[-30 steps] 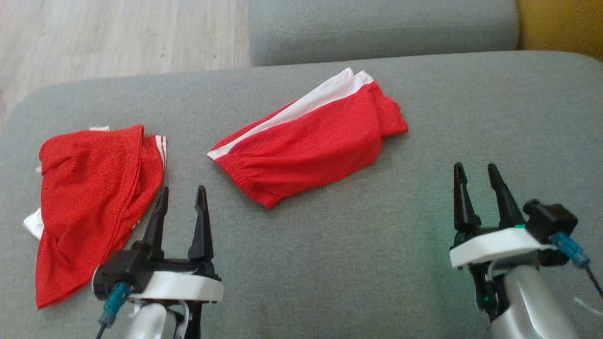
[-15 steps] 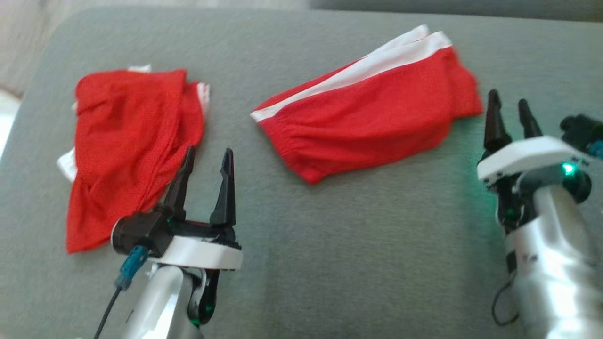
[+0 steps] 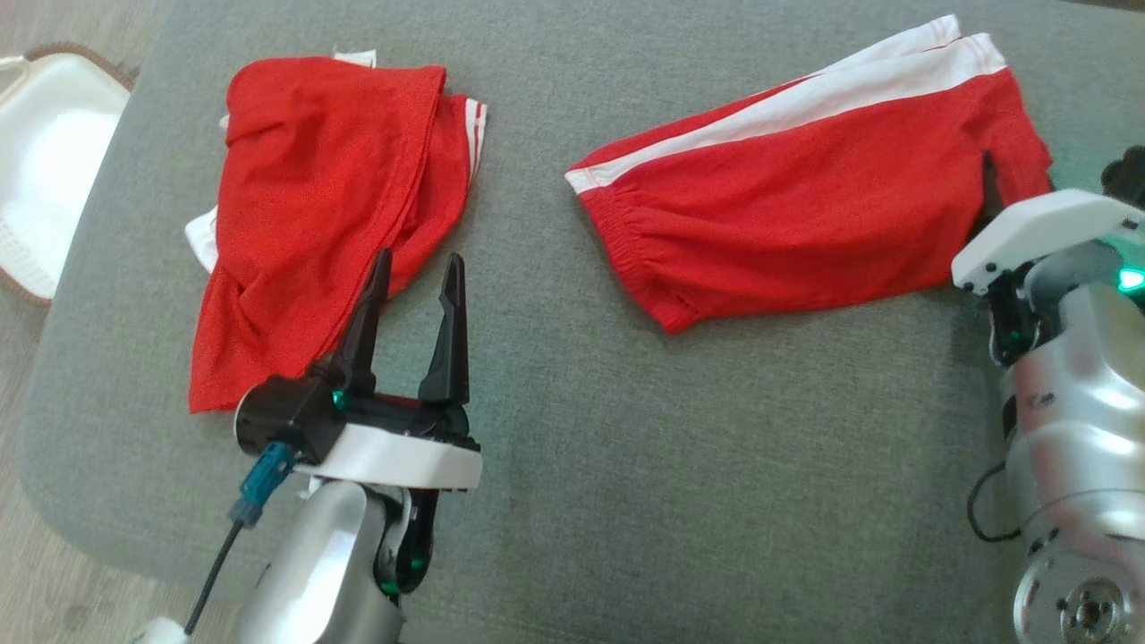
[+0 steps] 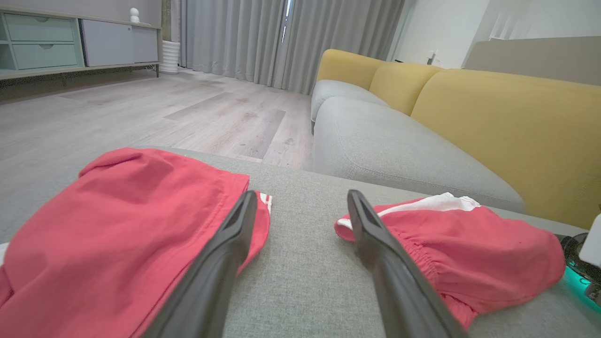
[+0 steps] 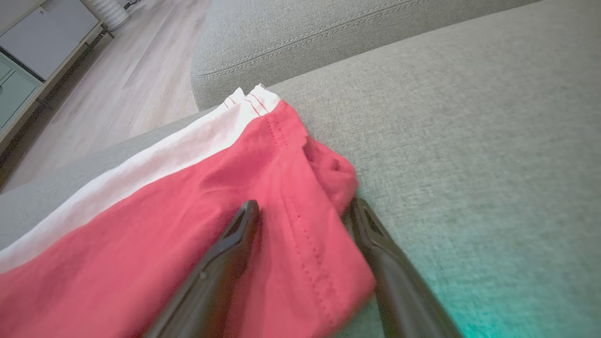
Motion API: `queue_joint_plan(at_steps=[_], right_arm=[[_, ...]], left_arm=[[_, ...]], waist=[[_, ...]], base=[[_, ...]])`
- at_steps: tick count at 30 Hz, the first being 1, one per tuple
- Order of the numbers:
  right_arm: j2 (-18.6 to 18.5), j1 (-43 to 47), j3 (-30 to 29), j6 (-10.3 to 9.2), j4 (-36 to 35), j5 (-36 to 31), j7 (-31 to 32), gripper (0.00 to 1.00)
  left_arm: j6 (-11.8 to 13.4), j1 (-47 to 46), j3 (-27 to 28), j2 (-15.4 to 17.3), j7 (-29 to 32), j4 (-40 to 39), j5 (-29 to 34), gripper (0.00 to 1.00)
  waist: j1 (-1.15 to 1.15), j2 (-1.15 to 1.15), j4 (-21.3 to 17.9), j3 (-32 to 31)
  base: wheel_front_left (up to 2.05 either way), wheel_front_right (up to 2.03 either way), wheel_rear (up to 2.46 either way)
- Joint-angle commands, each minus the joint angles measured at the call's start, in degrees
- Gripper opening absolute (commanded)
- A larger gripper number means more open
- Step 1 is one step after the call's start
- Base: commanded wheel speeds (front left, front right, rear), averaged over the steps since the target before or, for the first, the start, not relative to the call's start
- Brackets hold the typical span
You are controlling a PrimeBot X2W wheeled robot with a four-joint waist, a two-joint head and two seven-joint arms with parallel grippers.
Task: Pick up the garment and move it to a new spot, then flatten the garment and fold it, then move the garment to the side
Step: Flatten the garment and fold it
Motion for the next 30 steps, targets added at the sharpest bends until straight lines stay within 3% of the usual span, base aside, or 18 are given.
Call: queue_joint_plan(at_steps=[1, 5, 6, 7, 16, 30], right_arm=[[1.1, -0.8, 0.1, 0.37, 0.9, -2.0, 0.8, 1.0], [1.3, -2.7, -0.6, 0.37, 2.9, -5.3, 0.4, 1.0], [1.4, -3.2, -0.4, 0.37, 3.4, -5.8, 0.0, 0.45], [1.4, -3.7, -0.1, 0.37, 3.8, -6.2, -0.6, 0.0], [1.5, -5.4, 1.0, 0.37, 6.6, -4.2, -10.9, 0.0], [1.5, 2.6, 0.8, 0.37, 5.2, 8.5, -15.8, 0.0]], left_arm=[[0.6, -2.1, 1.2, 0.3, -0.3, -1.9, -0.4, 1.0], [0.9, -2.4, 0.8, 0.3, -0.3, -2.2, -0.8, 1.0], [1.0, -2.4, 0.8, 0.3, -0.3, -2.2, -0.9, 1.0], [1.1, -2.4, 0.8, 0.3, -0.3, -2.1, -0.9, 1.0], [1.3, -2.1, 1.6, 0.3, -0.3, -1.4, -0.3, 1.0], [0.8, 1.5, 4.1, 0.3, -0.3, -1.8, 1.2, 1.0]], waist=[[0.0, 0.0, 0.5, 0.5], [0.0, 0.0, 0.8, 1.1], [0.0, 0.0, 0.8, 1.2], [0.0, 0.0, 0.7, 1.2], [0.0, 0.0, -2.0, -0.5], [0.0, 0.0, -9.7, -6.7]], base=[[0.0, 0.0, 0.0], [0.0, 0.0, 0.0], [0.0, 0.0, 0.0], [0.0, 0.0, 0.0], [0.0, 0.0, 0.0], [0.0, 0.0, 0.0]])
